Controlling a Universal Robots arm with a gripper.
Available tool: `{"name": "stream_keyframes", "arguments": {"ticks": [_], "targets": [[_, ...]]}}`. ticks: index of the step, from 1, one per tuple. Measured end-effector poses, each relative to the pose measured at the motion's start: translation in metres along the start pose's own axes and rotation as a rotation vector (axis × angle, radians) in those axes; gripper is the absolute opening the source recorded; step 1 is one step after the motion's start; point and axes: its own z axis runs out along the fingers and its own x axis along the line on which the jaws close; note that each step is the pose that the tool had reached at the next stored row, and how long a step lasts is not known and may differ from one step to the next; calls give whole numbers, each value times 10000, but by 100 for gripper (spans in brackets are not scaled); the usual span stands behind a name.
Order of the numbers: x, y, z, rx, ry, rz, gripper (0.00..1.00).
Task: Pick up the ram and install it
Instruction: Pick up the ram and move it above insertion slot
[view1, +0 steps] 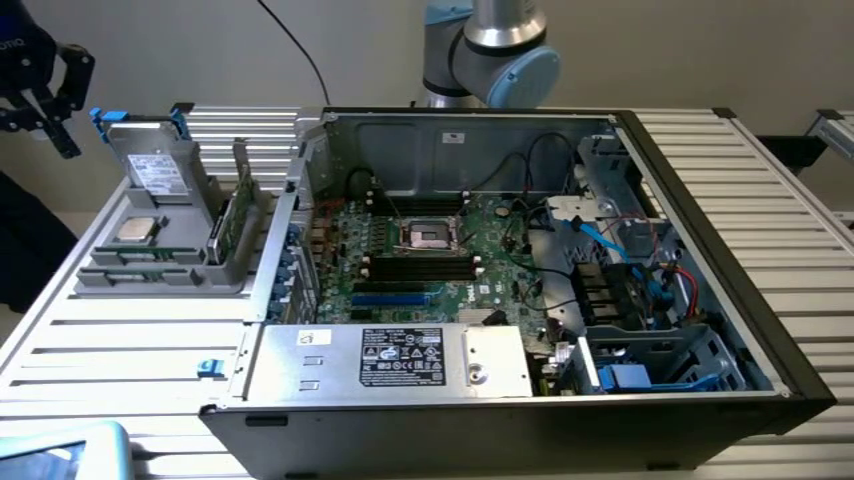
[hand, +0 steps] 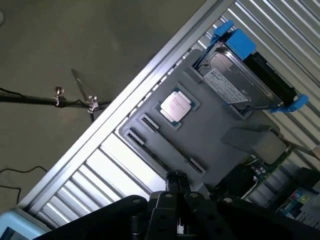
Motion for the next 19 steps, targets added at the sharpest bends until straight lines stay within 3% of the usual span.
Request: {"name": "stream_keyframes", "arguments": {"ticks": [5,7,9,12,14,16,19], "targets": [[0,-1,2,-13,48,-894,11],[0,-1,1,8,108,-1250,11],[0,-1,3,78,215,-1512,11],[0,0,3,244,432,-1840,11],[0,0,4,335,544,-2076,11],[1,-1,5,382,569,-2389,11],[0,-1,7,432,539,-2928,11]]}}
